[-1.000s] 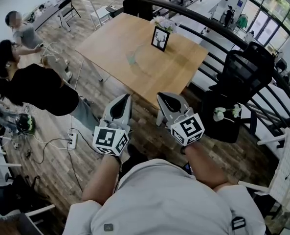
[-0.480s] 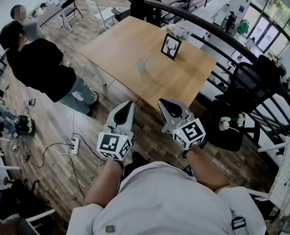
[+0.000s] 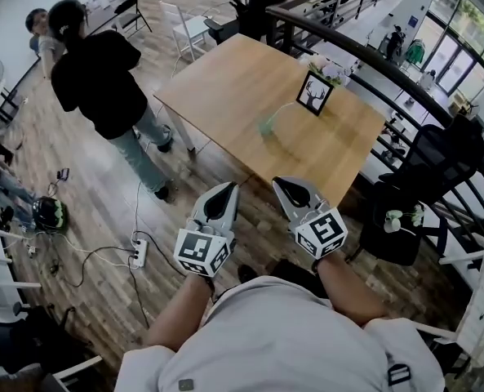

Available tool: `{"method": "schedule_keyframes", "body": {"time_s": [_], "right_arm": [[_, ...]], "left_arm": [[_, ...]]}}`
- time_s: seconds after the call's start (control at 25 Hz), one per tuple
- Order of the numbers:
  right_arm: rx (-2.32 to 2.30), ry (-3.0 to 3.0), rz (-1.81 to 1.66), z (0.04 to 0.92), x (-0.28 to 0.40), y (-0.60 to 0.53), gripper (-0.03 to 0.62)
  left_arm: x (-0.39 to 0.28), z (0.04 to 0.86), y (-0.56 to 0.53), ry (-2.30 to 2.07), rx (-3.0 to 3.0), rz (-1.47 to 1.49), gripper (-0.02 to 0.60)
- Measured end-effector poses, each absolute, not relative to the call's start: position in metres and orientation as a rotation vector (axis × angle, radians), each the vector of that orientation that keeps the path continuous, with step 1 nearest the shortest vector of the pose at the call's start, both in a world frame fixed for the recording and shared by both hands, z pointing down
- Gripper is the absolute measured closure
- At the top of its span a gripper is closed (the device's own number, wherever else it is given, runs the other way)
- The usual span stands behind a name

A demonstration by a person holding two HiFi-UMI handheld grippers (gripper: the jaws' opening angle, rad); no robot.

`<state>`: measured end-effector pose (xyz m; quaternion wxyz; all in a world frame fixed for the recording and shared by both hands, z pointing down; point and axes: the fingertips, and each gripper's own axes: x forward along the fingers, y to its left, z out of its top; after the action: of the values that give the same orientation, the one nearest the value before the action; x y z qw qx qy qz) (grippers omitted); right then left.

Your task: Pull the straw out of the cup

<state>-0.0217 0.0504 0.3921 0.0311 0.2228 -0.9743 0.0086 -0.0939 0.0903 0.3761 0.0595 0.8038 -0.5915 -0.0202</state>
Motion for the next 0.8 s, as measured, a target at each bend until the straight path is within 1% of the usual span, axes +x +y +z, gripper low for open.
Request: {"method": "schedule_keyframes", "body": {"time_s": [0.24, 0.44, 0.56, 0.8], "right_arm": [[0.720, -2.974, 0.091, 0.411, -0.038, 0.006, 0.585], [0.739, -2.976, 0.119, 0.417, -0.049, -0.046, 0.585], [0.747, -2.977, 0.111, 0.415, -0.048, -0.081, 0.585], [0.809, -2.974, 0.094, 0.411, -0.032, -0.147, 0.585]], "left_arm": [[-0.120, 0.392, 0.057, -1.783, 2.406, -0.042, 0.577], [-0.140, 0.392, 0.009, -1.800, 2.406, -0.004, 0.577], [-0.140, 0.393, -0.030, -1.803, 2.422, 0.024, 0.577], [-0.119, 0.391, -0.105, -1.766, 2.470, 0.019, 0.577]]}}
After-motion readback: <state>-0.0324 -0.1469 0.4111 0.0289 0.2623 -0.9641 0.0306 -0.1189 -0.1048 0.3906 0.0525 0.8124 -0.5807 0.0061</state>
